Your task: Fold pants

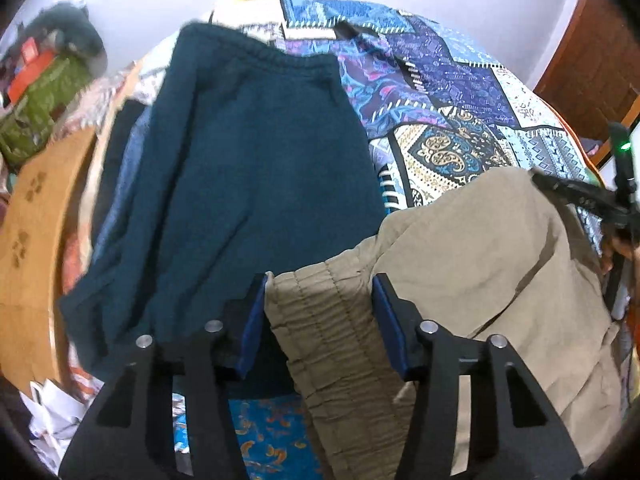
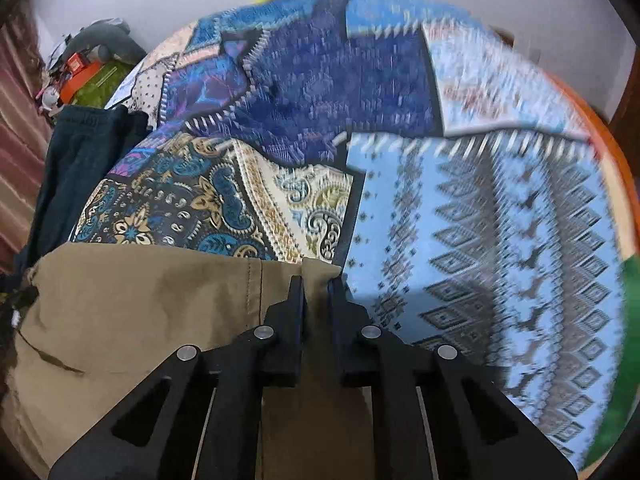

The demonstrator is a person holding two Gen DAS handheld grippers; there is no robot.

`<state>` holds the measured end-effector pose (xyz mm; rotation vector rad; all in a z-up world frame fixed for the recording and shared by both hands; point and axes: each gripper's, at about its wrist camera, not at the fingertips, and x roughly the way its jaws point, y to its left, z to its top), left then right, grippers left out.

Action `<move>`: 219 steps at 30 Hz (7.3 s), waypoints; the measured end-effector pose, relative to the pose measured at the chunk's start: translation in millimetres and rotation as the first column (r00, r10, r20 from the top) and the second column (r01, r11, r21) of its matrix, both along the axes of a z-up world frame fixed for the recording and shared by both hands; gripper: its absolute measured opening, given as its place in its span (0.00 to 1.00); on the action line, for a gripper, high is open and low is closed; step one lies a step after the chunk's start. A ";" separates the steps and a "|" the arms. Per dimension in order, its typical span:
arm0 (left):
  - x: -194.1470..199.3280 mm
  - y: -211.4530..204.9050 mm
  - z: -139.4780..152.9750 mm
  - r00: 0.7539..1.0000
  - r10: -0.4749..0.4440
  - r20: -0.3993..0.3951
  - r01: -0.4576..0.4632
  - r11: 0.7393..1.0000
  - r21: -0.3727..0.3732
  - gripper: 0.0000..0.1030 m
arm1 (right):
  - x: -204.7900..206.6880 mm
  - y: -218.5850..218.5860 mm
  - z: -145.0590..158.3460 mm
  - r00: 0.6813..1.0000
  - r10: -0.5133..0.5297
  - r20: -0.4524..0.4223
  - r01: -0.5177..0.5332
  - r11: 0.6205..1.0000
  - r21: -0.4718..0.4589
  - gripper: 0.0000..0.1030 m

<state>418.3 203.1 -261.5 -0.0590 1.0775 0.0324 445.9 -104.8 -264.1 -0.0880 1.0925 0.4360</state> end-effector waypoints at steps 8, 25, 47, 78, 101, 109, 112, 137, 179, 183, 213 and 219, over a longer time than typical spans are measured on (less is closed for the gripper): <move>-8.2 -7.1 55.3 0.992 -0.006 0.127 -0.003 0.998 0.068 0.47 | -3.1 -12.8 75.2 0.983 -0.008 0.182 0.001 0.999 0.041 0.08; -83.9 -40.1 134.5 0.964 -0.089 0.251 0.057 0.990 0.132 0.47 | -79.4 -37.3 176.4 0.945 -0.003 0.328 -0.041 0.991 0.125 0.07; -239.7 -69.0 104.4 0.972 -0.150 0.179 0.129 0.984 0.127 0.47 | -257.4 -78.8 155.7 0.967 0.027 0.253 -0.066 0.987 0.145 0.07; -287.2 -124.6 98.4 0.952 -0.270 0.146 0.210 0.919 0.334 0.93 | -355.3 -80.7 139.2 0.968 0.040 0.248 -0.055 0.997 0.054 0.50; -240.2 -186.0 84.2 0.862 -0.503 0.052 0.457 0.819 0.347 0.63 | -322.7 25.7 99.2 0.928 0.306 0.211 -0.317 0.948 0.017 0.23; -250.9 -187.0 81.6 0.866 -0.499 0.038 0.454 0.815 0.361 0.16 | -325.2 17.9 123.4 0.906 0.336 0.257 -0.345 0.938 -0.008 0.07; -257.9 -189.8 96.4 0.859 -0.505 0.081 0.449 0.821 0.352 0.13 | -332.0 14.3 133.2 0.894 0.346 0.285 -0.351 0.936 -0.036 0.07; -301.5 -125.8 106.5 0.942 -0.300 0.148 0.295 0.954 0.052 0.37 | -362.4 -22.8 130.1 0.958 0.222 0.184 -0.247 0.960 0.129 0.16; -266.2 -61.8 57.7 0.994 -0.061 0.088 0.067 0.996 -0.065 0.41 | -334.2 -72.1 73.2 1.000 0.024 0.007 -0.024 0.997 0.079 0.33; -267.9 -61.3 54.3 0.995 -0.046 0.089 0.052 0.997 -0.058 0.45 | -341.3 -91.8 73.0 1.000 -0.018 -0.007 0.019 0.995 0.102 0.37; -147.3 -32.9 102.5 0.992 0.010 0.129 -0.008 1.000 -0.015 0.74 | -219.4 -100.3 124.3 0.980 -0.053 0.190 0.035 0.995 0.095 0.44; -112.4 -31.9 71.7 0.999 -0.002 0.045 0.004 0.999 -0.038 0.76 | -165.8 -96.7 99.1 0.989 -0.043 0.144 0.032 0.996 0.080 0.44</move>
